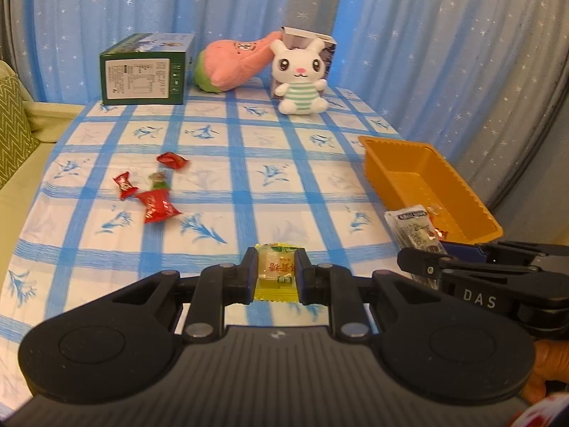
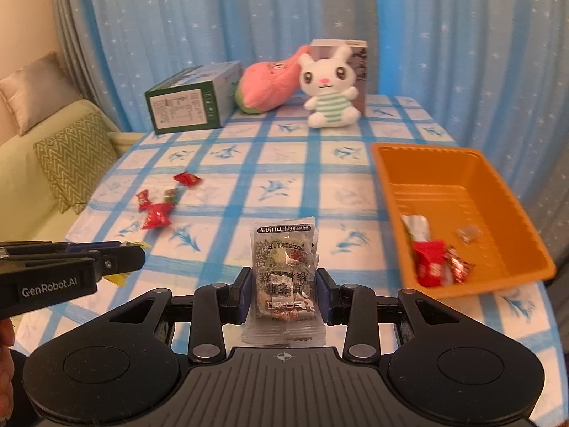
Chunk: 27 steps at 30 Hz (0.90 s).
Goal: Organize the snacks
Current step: 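Carry the yellow candy and clear packet over to the orange tray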
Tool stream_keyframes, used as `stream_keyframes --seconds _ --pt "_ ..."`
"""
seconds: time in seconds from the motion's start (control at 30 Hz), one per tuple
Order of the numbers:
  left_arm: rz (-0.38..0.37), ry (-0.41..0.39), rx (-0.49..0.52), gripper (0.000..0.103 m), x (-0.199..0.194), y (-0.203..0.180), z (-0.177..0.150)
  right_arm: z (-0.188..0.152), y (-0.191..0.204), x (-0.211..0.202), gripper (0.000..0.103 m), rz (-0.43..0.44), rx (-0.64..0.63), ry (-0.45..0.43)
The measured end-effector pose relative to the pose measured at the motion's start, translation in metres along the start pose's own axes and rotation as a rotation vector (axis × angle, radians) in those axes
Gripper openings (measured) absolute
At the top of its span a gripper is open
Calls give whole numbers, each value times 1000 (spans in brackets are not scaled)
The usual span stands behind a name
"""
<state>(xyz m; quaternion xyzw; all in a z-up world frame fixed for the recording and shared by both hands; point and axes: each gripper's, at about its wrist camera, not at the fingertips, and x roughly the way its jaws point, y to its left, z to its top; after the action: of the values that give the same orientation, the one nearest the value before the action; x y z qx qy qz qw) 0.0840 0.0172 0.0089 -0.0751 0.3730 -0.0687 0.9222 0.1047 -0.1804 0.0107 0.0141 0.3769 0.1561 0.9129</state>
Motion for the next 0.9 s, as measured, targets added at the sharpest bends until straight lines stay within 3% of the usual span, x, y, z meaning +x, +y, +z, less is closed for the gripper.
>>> stream_keyframes --seconds 0.9 --pt "-123 27 105 19 20 -98 7 -18 -106 -56 37 -149 167 -49"
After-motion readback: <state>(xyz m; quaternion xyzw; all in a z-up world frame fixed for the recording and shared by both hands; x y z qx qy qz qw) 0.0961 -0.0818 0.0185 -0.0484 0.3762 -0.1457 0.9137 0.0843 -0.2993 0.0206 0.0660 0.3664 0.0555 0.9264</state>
